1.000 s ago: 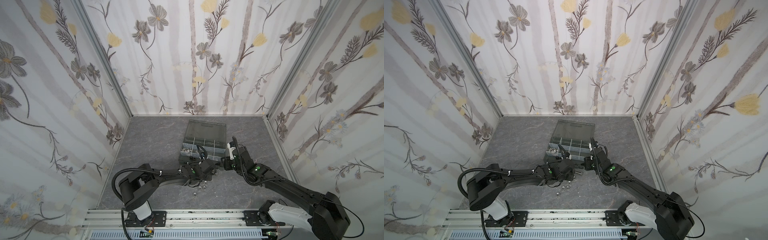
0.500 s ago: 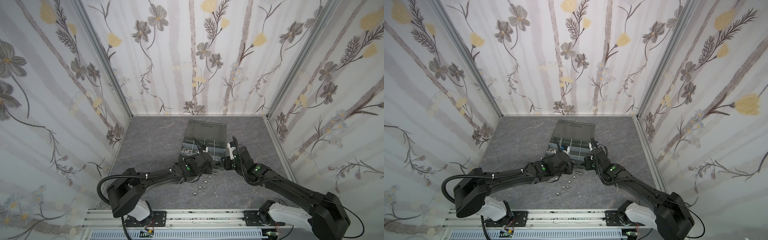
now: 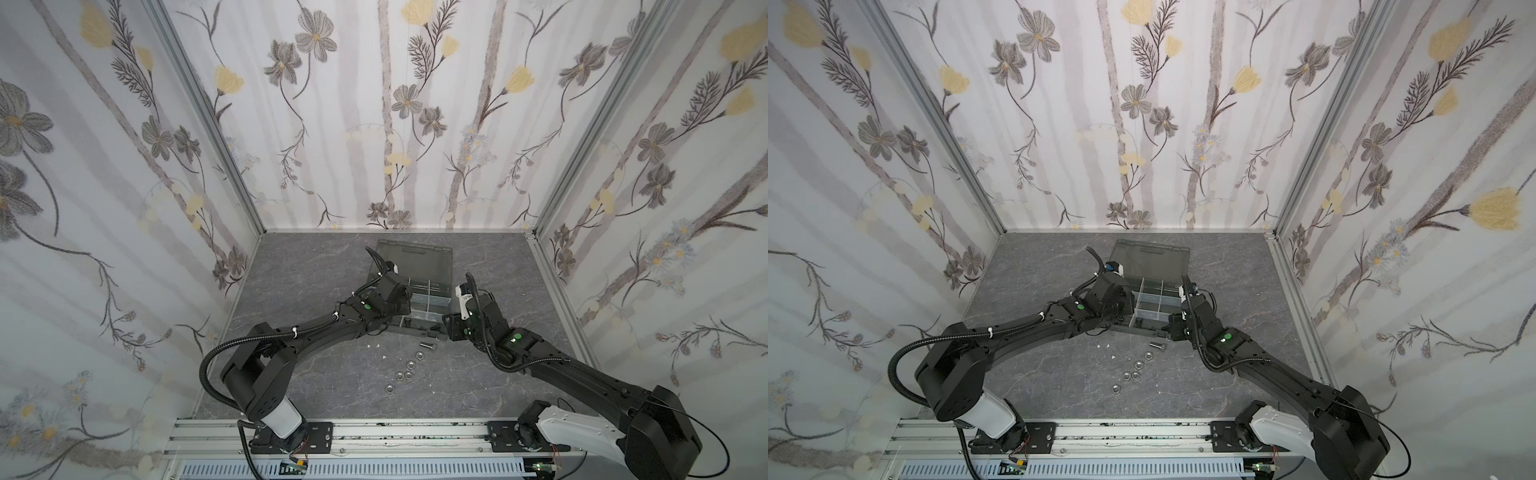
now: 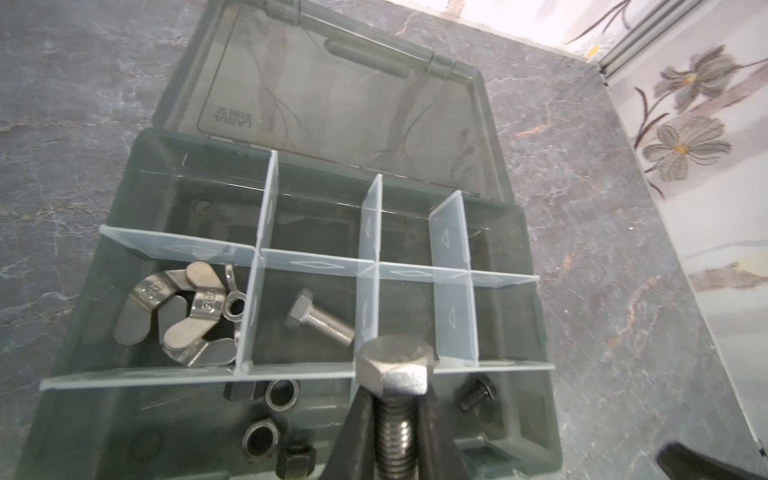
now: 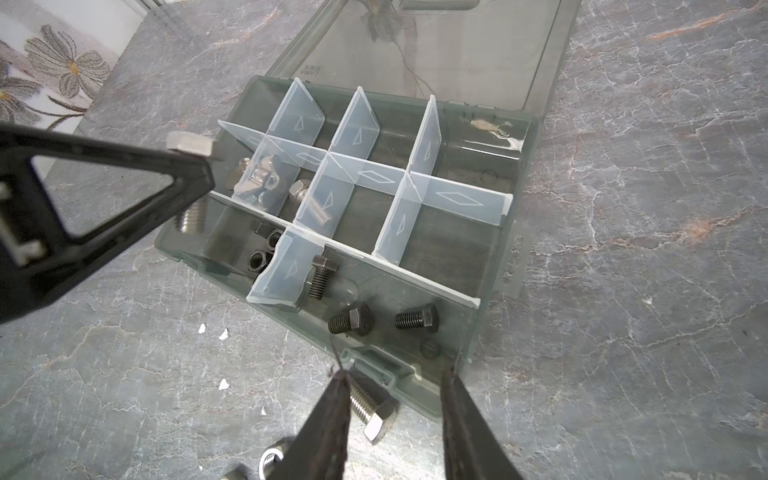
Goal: Sort the screws and nuts into containers
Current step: Place the screw into the container.
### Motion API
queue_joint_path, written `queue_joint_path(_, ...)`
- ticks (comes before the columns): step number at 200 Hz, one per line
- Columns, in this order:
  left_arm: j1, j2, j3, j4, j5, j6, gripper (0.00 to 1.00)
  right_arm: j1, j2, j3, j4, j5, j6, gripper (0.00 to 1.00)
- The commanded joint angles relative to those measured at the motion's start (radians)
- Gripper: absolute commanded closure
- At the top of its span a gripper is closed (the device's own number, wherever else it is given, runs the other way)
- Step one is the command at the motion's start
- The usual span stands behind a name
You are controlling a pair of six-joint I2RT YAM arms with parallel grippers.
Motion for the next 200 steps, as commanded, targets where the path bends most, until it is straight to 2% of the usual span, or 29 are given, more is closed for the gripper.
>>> queue_joint_path(1,0.029,0.052,0.045,0.009,0.018,0.027,0.86,-0.002,-0.007,0.001,0.020,-0.010,0.008,0.63)
queue_joint_path(61,0.064,0.184,0.129,0.009,0.047,0.020,0.86,-0.002,-0.022,-0.001,0.015,-0.014,0.011,0.63)
queue_joint_path(106,0.074,0.184,0.105,0.009,0.042,0.004,0.85,-0.002,-0.038,-0.009,0.009,-0.007,0.012,0.63)
queue_joint_path(137,0.073,0.173,0.090,0.009,0.042,-0.004,0.78,-0.003,-0.033,-0.008,0.010,-0.008,0.013,0.62)
queue_joint_path(170,0.073,0.157,0.073,0.009,0.040,-0.016,0.63,-0.002,-0.034,-0.008,0.010,-0.010,0.012,0.62)
queue_joint_path(200,0.073,0.129,0.062,0.009,0.037,-0.021,0.56,-0.002,-0.034,-0.008,0.010,-0.012,0.013,0.62)
